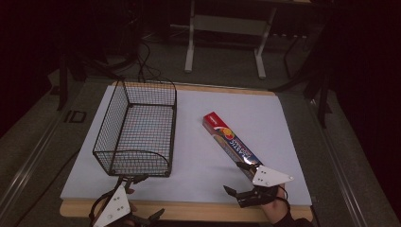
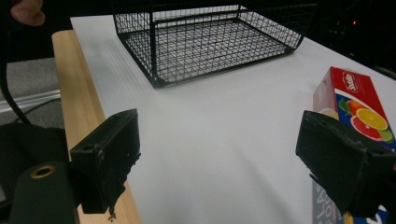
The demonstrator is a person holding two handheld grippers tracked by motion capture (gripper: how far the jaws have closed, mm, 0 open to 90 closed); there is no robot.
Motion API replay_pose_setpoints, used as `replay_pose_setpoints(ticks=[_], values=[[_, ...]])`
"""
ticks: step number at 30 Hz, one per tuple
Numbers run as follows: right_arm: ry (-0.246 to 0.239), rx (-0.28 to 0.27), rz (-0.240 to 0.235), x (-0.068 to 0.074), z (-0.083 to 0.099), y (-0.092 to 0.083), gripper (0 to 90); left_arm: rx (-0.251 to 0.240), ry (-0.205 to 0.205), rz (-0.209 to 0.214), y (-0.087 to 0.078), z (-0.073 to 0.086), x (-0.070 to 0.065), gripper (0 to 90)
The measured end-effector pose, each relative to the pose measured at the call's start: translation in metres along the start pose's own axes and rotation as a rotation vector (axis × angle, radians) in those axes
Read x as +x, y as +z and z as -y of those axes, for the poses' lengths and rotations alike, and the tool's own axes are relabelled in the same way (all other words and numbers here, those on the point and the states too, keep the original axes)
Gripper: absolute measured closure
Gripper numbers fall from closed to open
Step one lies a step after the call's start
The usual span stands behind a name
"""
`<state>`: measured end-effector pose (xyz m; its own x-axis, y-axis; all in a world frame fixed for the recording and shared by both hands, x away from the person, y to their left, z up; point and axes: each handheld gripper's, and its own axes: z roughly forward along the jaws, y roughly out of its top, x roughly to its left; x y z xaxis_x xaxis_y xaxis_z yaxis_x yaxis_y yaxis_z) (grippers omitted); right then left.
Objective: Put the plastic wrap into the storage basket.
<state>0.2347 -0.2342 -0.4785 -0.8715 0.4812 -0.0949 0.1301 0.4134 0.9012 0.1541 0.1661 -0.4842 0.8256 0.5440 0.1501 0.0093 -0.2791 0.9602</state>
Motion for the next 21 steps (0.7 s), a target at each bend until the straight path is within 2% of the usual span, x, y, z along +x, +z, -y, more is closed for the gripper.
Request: replay_pose_setpoints(ticks=[3,5,8,9,10,12,14,21], values=[[-0.028,0.017,0.019,0.000,0.001,0.002,14.1,0.000,0.002,0.001,0.000,0.000,-0.001,0.2],[-0.035,0.023,0.014,0.000,0.001,0.003,14.0,0.001,0.003,0.001,0.000,0.000,-0.001,0.1],[-0.001,0.072,-0.010,0.001,0.000,0.005,14.2,0.000,0.004,0.001,0.001,0.000,-0.001,0.1],[-0.001,0.072,-0.010,0.001,0.000,0.005,14.2,0.000,0.004,0.001,0.001,0.000,-0.001,0.1],[-0.001,0.102,-0.030,0.002,0.001,0.008,13.3,0.000,0.006,0.001,0.000,0.000,-0.001,0.1],[-0.004,0.109,-0.034,0.003,0.001,0.009,13.2,-0.003,0.006,-0.001,0.000,-0.001,-0.001,0.1],[0.009,0.103,-0.063,0.005,-0.001,0.011,11.6,-0.003,0.008,0.000,0.000,-0.001,-0.001,0.1],[0.025,0.100,-0.062,0.008,-0.009,0.011,10.5,-0.003,0.009,0.007,0.001,-0.001,-0.001,0.2]])
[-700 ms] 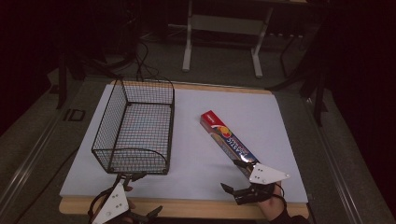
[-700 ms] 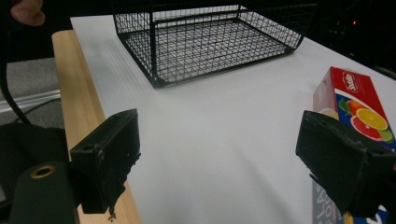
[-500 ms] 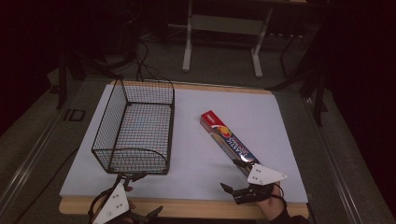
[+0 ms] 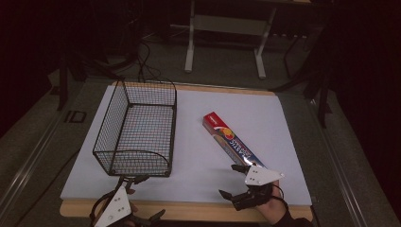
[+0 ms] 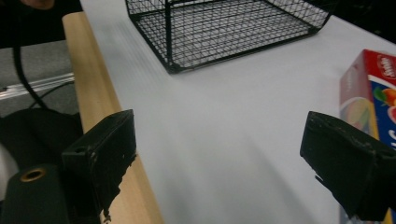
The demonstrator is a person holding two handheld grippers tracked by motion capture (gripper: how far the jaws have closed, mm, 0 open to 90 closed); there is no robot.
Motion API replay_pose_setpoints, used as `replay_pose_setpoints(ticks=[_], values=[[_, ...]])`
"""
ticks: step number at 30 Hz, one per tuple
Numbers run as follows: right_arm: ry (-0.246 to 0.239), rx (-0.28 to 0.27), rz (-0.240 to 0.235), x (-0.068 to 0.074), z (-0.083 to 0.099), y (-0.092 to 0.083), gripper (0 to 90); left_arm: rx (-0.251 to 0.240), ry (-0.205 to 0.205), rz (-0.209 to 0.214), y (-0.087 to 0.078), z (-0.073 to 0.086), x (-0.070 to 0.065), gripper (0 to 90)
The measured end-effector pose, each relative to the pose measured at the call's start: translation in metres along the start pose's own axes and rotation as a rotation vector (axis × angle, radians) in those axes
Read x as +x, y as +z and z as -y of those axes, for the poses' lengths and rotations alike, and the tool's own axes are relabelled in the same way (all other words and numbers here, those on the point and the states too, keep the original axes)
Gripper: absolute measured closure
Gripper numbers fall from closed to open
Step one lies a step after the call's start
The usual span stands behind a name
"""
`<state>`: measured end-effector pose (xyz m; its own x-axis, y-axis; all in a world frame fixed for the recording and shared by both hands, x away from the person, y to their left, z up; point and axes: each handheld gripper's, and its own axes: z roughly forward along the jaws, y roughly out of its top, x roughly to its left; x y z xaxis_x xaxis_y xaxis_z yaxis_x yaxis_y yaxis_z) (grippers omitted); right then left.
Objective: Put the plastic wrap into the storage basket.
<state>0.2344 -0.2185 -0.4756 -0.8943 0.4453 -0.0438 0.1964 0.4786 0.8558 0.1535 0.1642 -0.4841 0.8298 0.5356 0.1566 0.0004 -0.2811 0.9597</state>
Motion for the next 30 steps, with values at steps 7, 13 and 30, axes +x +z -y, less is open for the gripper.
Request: replay_pose_setpoints(ticks=[7,13,30], values=[[-0.025,0.028,-0.011,-0.007,-0.016,0.001,12.7,0.000,-0.003,0.003,0.000,0.000,0.000,0.1],[-0.050,-0.009,0.024,-0.011,-0.028,-0.001,11.5,0.001,0.000,0.004,0.000,0.000,-0.001,0.1],[-0.031,-0.067,0.119,-0.046,-0.060,-0.005,9.8,0.003,0.000,0.004,0.001,0.000,-0.001,0.2]])
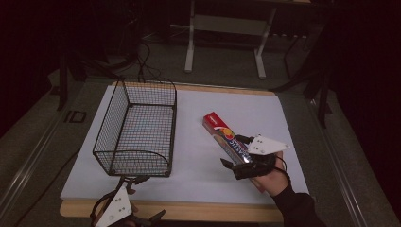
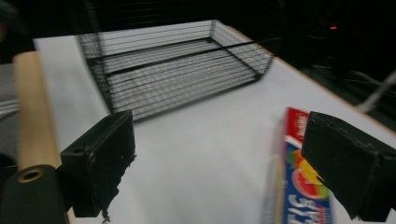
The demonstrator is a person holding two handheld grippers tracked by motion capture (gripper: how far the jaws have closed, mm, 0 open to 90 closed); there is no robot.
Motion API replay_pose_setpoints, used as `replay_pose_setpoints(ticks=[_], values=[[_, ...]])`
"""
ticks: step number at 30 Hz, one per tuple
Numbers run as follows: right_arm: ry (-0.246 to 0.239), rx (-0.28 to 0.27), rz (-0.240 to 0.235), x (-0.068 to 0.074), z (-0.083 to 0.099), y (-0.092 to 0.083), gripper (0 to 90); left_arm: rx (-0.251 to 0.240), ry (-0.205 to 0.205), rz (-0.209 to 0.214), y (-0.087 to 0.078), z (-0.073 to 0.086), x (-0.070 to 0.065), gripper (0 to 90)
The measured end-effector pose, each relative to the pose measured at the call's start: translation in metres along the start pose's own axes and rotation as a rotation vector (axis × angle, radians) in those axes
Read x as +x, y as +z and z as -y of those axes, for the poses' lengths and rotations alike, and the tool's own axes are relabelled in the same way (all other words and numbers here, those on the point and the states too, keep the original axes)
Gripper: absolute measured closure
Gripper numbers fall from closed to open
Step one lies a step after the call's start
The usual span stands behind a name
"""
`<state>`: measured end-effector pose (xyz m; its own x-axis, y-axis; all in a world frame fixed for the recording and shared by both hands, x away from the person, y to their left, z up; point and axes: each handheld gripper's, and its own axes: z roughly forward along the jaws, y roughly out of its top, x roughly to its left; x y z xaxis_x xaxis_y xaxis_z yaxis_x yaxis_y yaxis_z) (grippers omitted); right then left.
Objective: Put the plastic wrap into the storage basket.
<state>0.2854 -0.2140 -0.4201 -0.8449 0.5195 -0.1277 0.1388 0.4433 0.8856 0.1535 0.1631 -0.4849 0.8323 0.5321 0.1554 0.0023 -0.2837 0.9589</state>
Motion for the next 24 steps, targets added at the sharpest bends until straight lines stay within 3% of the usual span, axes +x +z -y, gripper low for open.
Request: replay_pose_setpoints(ticks=[9,18,20,22,24], values=[[0.023,0.046,0.057,-0.025,-0.003,0.012,9.9,0.007,0.006,0.002,0.001,0.000,0.000,0.1],[0.067,0.104,0.103,-0.048,0.009,0.030,9.9,0.006,0.006,0.003,0.001,0.000,0.000,0.1],[0.101,0.145,0.099,-0.057,0.016,0.037,9.9,0.008,0.008,0.003,0.001,0.000,0.000,0.1],[0.106,0.156,0.100,-0.058,0.017,0.039,9.9,0.009,0.008,0.003,0.001,0.000,-0.001,0.1],[0.122,0.204,0.113,-0.064,0.023,0.046,10.0,0.010,0.009,0.003,0.001,0.000,-0.001,0.1]])
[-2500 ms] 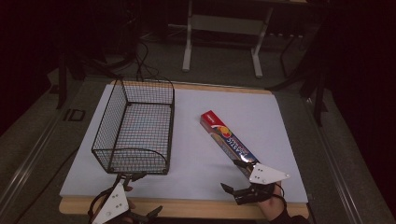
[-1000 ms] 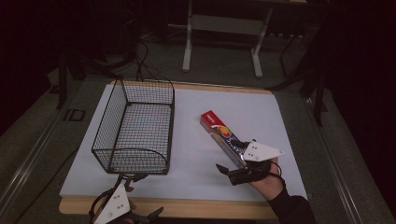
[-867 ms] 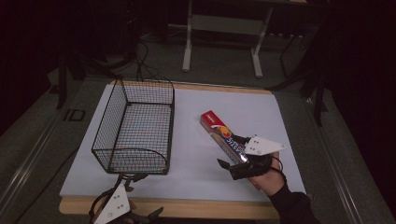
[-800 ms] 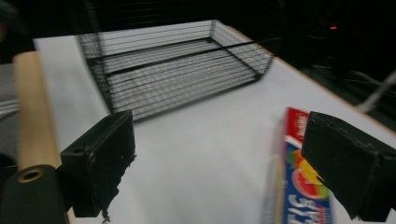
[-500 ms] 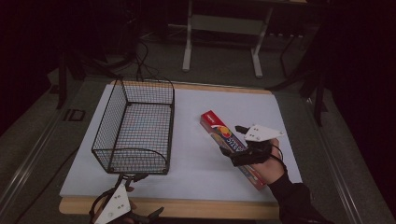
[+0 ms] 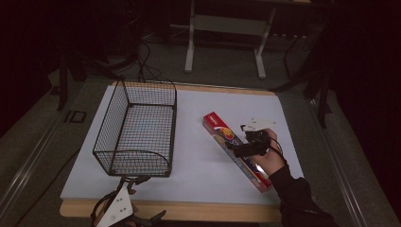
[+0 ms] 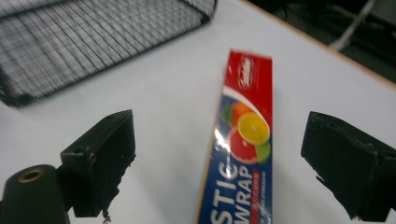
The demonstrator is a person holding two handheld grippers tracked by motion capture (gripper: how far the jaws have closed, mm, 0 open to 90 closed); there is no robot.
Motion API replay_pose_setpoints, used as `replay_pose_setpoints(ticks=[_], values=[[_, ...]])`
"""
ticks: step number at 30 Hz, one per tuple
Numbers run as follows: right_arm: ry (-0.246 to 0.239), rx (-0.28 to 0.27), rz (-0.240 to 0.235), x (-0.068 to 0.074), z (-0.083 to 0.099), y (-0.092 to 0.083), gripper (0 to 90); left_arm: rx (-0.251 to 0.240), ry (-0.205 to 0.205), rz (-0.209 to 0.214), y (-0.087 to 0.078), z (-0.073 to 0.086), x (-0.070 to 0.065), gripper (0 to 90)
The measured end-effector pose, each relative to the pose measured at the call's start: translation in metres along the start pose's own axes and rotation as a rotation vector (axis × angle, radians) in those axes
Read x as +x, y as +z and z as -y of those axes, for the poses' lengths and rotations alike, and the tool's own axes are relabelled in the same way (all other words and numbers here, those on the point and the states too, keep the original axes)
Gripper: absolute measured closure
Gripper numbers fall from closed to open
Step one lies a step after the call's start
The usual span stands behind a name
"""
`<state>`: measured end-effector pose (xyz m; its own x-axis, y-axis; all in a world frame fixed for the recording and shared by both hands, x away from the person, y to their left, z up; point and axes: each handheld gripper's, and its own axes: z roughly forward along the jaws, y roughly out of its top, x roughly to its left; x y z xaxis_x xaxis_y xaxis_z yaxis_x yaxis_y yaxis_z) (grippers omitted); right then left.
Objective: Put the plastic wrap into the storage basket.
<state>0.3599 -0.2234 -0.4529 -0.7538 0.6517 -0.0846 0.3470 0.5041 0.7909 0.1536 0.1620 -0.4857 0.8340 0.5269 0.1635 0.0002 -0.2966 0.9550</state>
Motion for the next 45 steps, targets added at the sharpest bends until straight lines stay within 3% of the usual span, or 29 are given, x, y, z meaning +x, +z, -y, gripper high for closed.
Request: replay_pose_setpoints(ticks=[14,25,26,32,37,43,45], values=[[0.098,0.192,-0.005,-0.019,0.013,0.035,13.4,0.001,0.000,0.002,0.000,0.000,0.000,0.2],[0.124,0.315,0.011,-0.024,0.016,0.054,14.4,0.002,0.001,0.002,0.000,0.000,0.000,0.1],[0.131,0.358,0.014,-0.025,0.017,0.058,15.4,0.002,0.001,0.002,0.000,0.000,0.000,0.1],[0.158,0.466,0.017,-0.027,0.017,0.066,17.6,0.006,0.004,0.002,0.001,0.000,0.000,0.1],[0.173,0.523,0.015,-0.027,0.013,0.069,19.3,0.005,0.003,0.002,0.001,0.000,0.000,0.1],[0.188,0.616,0.004,-0.026,0.006,0.075,24.5,0.006,0.005,0.001,0.000,0.000,0.000,0.1],[0.199,0.639,-0.023,-0.027,0.004,0.077,31.7,0.005,0.005,0.001,0.000,0.000,0.000,0.1]])
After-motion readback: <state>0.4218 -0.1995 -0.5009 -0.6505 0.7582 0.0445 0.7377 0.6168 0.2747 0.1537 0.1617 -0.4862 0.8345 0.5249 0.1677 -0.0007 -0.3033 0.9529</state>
